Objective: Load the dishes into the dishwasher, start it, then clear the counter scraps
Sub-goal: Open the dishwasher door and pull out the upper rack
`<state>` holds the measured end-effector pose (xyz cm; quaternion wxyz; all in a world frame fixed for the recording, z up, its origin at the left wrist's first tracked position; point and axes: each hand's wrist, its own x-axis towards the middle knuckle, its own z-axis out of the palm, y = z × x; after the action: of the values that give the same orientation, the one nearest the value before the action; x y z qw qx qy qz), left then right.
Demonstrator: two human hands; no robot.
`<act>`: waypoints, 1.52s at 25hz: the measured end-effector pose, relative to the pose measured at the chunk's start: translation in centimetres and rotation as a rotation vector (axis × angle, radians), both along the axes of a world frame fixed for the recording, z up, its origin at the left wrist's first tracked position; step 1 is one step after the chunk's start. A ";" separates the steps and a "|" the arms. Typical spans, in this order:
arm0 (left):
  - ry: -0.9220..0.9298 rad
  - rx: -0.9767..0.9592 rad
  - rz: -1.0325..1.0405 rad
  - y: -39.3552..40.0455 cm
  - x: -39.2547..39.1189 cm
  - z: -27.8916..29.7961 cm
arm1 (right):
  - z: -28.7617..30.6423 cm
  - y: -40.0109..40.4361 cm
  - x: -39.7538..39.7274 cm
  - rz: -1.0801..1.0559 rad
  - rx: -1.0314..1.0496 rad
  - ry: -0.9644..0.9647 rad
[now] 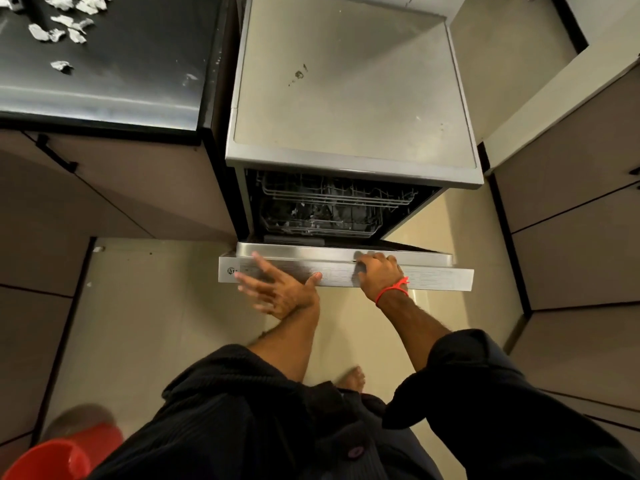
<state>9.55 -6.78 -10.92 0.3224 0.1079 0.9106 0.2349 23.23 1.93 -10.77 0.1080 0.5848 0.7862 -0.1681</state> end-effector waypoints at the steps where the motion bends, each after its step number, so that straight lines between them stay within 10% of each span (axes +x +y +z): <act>1: 0.087 -0.026 -0.168 -1.2 0.0 -1.0 | -0.4 -0.8 0.7 0.029 -0.018 -0.001; 10: 0.333 -0.127 -0.488 -5.8 1.5 -7.2 | -6.6 -3.7 7.2 0.048 0.001 0.171; 19: 0.424 -0.240 -0.642 -15.3 5.4 -16.0 | -14.1 -10.8 11.5 0.181 0.069 -0.054; 25: 0.485 -0.242 -0.843 -25.5 6.4 -25.8 | -26.1 -22.4 14.5 0.075 0.181 0.095; 38: 0.230 -0.537 -1.153 -32.7 6.6 -48.1 | -51.1 -33.0 17.0 0.066 -0.296 -0.165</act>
<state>16.15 -39.47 -59.01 0.3131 0.5197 0.7624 -0.2251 40.20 -31.07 -61.85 0.2626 0.5480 0.7602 -0.2298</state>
